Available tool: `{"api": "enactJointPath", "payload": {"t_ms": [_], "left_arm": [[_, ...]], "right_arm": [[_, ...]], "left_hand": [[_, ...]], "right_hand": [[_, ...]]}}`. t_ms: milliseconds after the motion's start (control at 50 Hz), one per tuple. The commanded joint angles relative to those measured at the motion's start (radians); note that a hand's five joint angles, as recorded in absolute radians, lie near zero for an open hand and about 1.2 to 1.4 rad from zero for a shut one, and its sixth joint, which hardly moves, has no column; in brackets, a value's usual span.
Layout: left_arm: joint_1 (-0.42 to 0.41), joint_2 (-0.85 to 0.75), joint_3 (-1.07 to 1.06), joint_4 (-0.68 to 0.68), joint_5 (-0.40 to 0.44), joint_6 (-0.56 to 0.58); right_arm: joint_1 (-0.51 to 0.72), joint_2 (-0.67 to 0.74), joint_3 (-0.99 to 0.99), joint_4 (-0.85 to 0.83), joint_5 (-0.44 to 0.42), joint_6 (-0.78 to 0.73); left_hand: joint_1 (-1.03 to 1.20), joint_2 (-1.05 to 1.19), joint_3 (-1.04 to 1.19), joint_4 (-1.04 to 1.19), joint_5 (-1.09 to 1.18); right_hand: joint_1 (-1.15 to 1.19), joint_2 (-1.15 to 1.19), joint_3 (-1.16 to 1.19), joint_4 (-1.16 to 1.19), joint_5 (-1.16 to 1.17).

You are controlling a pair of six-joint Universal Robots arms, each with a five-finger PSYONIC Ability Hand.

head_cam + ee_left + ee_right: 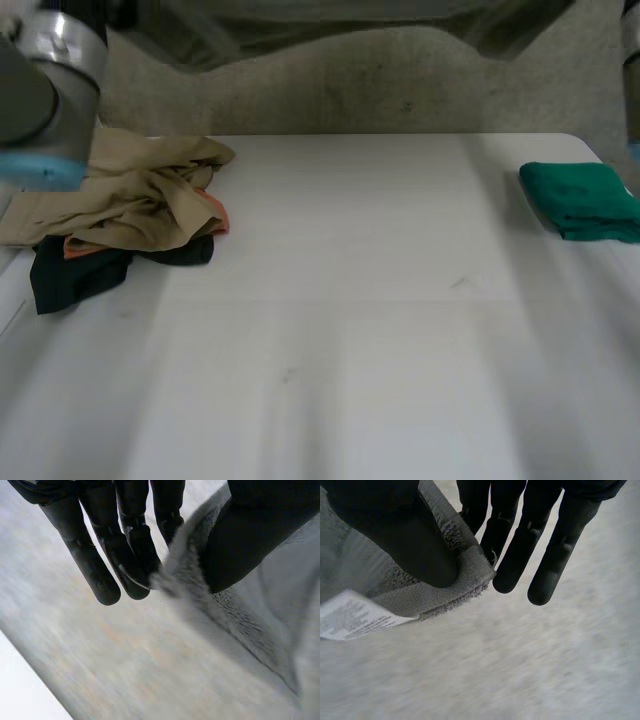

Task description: Fold the laundry.

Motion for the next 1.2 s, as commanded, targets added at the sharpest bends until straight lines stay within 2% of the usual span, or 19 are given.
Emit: {"api": "enactJointPath", "payload": {"t_ms": [20, 140, 300, 440, 560, 620, 660, 720, 780, 840, 940, 1080, 1200], "left_arm": [[0.006, -0.047, -0.182, -0.007, 0.000, -0.003], [-0.008, -0.085, -0.308, -0.016, 0.006, -0.003], [-0.045, -0.024, -0.530, -0.133, 0.003, -0.001], [-0.059, 0.146, -0.771, -0.321, 0.010, 0.060], [-0.053, 0.374, -0.989, -0.505, -0.003, 0.190], [-0.042, 0.456, -1.046, -0.590, -0.007, 0.240], [-0.027, 0.523, -1.084, -0.676, -0.004, 0.284], [-0.005, 0.575, -1.106, -0.766, 0.008, 0.321], [0.006, 0.579, -1.089, -0.794, 0.031, 0.336], [0.021, 0.519, -1.025, -0.737, 0.069, 0.335], [0.007, 0.334, -0.842, -0.576, 0.082, 0.288], [-0.045, 0.067, -0.530, -0.399, 0.042, 0.237], [-0.072, -0.125, -0.284, -0.383, -0.013, 0.234]], "right_arm": [[0.005, 0.046, 0.119, 0.119, -0.030, 0.008], [0.006, 0.090, 0.210, 0.214, -0.038, -0.001], [0.003, 0.070, 0.367, 0.421, -0.052, -0.052], [-0.055, -0.101, 0.533, 0.711, -0.081, -0.193], [-0.155, -0.322, 0.706, 1.022, -0.082, -0.387], [-0.204, -0.400, 0.763, 1.092, -0.093, -0.476], [-0.253, -0.462, 0.803, 1.093, -0.128, -0.569], [-0.305, -0.474, 0.823, 1.084, -0.165, -0.639], [-0.314, -0.439, 0.819, 1.077, -0.176, -0.629], [-0.301, -0.367, 0.779, 1.041, -0.184, -0.577], [-0.204, -0.203, 0.639, 0.856, -0.161, -0.402], [-0.117, 0.004, 0.468, 0.605, -0.069, -0.253], [-0.074, 0.138, 0.349, 0.449, -0.027, -0.227]], "left_hand": [[0.234, 0.198, 0.203, 0.195, 0.236], [0.234, 0.198, 0.203, 0.195, 0.236], [0.234, 0.198, 0.203, 0.195, 0.236], [0.234, 0.198, 0.203, 0.195, 0.236], [0.234, 0.198, 0.203, 0.195, 0.236], [0.234, 0.198, 0.203, 0.195, 0.236], [0.234, 0.198, 0.203, 0.195, 0.236], [0.234, 0.198, 0.203, 0.195, 0.236], [0.234, 0.198, 0.203, 0.195, 0.236], [0.234, 0.198, 0.203, 0.195, 0.236], [0.234, 0.198, 0.203, 0.195, 0.236], [0.234, 0.198, 0.203, 0.195, 0.236], [0.234, 0.198, 0.203, 0.195, 0.236]], "right_hand": [[0.269, 0.218, 0.204, 0.197, 0.206], [0.269, 0.218, 0.204, 0.197, 0.206], [0.269, 0.218, 0.204, 0.197, 0.206], [0.269, 0.218, 0.204, 0.197, 0.206], [0.269, 0.218, 0.204, 0.197, 0.206], [0.269, 0.218, 0.204, 0.197, 0.206], [0.269, 0.218, 0.204, 0.197, 0.206], [0.269, 0.218, 0.204, 0.197, 0.206], [0.269, 0.218, 0.204, 0.197, 0.206], [0.269, 0.218, 0.204, 0.197, 0.206], [0.269, 0.218, 0.204, 0.197, 0.206], [0.269, 0.218, 0.204, 0.197, 0.206], [0.269, 0.218, 0.204, 0.197, 0.206]]}}
